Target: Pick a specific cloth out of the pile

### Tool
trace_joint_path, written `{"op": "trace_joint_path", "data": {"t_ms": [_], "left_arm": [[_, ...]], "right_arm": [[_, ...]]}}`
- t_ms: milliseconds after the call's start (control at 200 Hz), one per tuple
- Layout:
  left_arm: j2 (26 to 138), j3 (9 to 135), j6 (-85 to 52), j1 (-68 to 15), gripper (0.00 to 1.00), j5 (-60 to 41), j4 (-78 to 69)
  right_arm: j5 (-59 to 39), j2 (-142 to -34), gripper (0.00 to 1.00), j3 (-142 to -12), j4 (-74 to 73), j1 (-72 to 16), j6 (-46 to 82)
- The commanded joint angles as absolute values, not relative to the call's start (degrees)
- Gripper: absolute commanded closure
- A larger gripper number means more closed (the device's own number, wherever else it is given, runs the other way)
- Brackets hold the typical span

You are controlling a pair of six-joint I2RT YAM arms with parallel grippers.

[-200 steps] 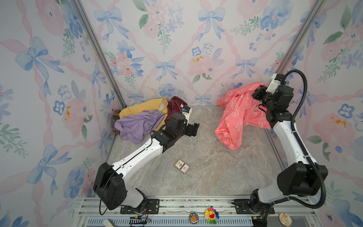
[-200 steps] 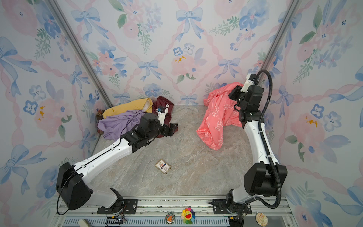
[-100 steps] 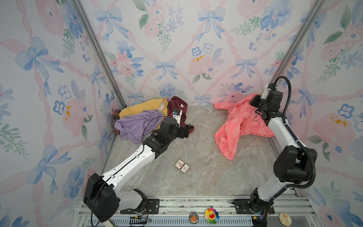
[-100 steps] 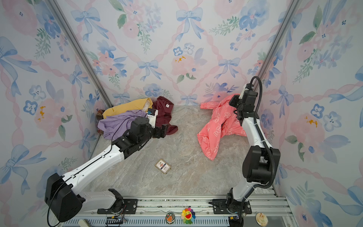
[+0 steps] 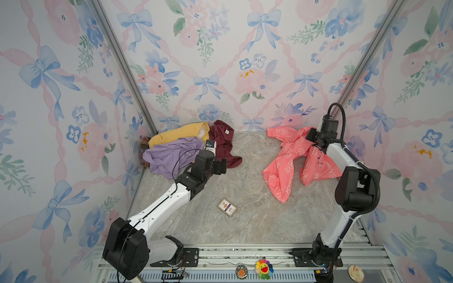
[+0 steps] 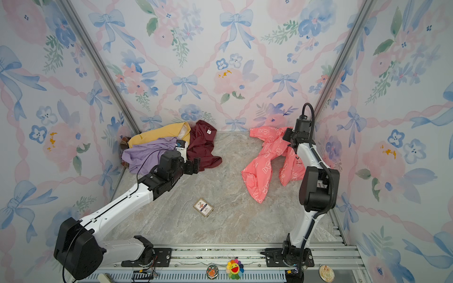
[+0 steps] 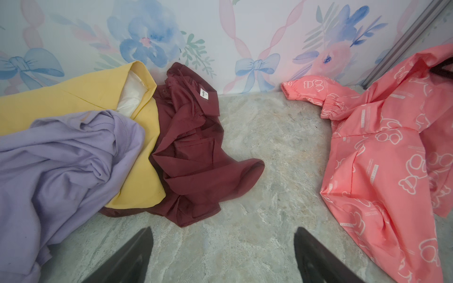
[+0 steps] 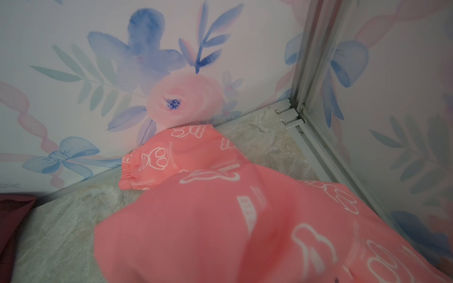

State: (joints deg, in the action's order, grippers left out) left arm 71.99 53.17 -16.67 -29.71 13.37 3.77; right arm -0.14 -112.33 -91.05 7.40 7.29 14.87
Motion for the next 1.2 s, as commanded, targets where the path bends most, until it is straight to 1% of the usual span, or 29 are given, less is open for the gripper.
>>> {"op": "trace_joint_path", "data": {"t_ms": [0,260,320,375,425,525,625,820,870,1015,1040,1195], "left_arm": [[69.8,50.9,-18.2,-28.3,0.08,15.6,0.6],[69.6,47.2,-19.7,-24.0,0.04,18.1,-2.0],[70.0,46.4,-20.0,-22.9,0.03,18.5,-2.5],[70.5,46.1,-20.6,-22.1,0.02,18.6,-2.8],[71.1,45.9,-20.9,-21.5,0.02,18.7,-3.1],[72.4,46.2,-21.0,-20.7,0.02,19.4,-3.4],[73.4,46.1,-20.8,-20.1,0.02,20.4,-4.5],[74.9,45.0,-18.9,-19.2,0.02,22.8,-7.4],[74.8,44.0,-18.3,-18.9,0.02,23.8,-9.0],[74.1,39.6,-15.6,-17.5,0.02,24.4,-15.8],[73.8,36.9,-15.2,-17.4,0.02,25.0,-17.5],[73.0,30.6,-13.9,-15.5,0.02,25.8,-26.6]], "right_arm": [[0.0,-117.0,1.00,-93.6,14.9,6.7,14.3],[-1.0,-124.9,1.00,-97.7,19.6,6.4,14.5],[-0.7,-126.6,0.95,-99.2,20.7,6.2,14.1],[-0.6,-128.0,0.87,-100.5,21.5,6.1,14.1],[-1.0,-129.1,0.78,-101.3,21.9,6.0,14.1],[-1.6,-129.6,0.50,-103.1,22.7,6.0,14.2],[-1.7,-127.7,0.29,-104.0,23.0,6.0,14.4],[-0.1,-119.5,0.00,-102.7,22.4,5.3,13.6],[0.5,-116.7,0.03,-101.1,21.7,4.8,13.1],[3.1,-107.4,0.03,-93.7,16.8,3.4,12.4],[3.2,-105.9,0.03,-92.4,15.9,3.2,12.3],[5.3,-95.3,0.03,-81.3,8.0,1.8,11.9]]}}
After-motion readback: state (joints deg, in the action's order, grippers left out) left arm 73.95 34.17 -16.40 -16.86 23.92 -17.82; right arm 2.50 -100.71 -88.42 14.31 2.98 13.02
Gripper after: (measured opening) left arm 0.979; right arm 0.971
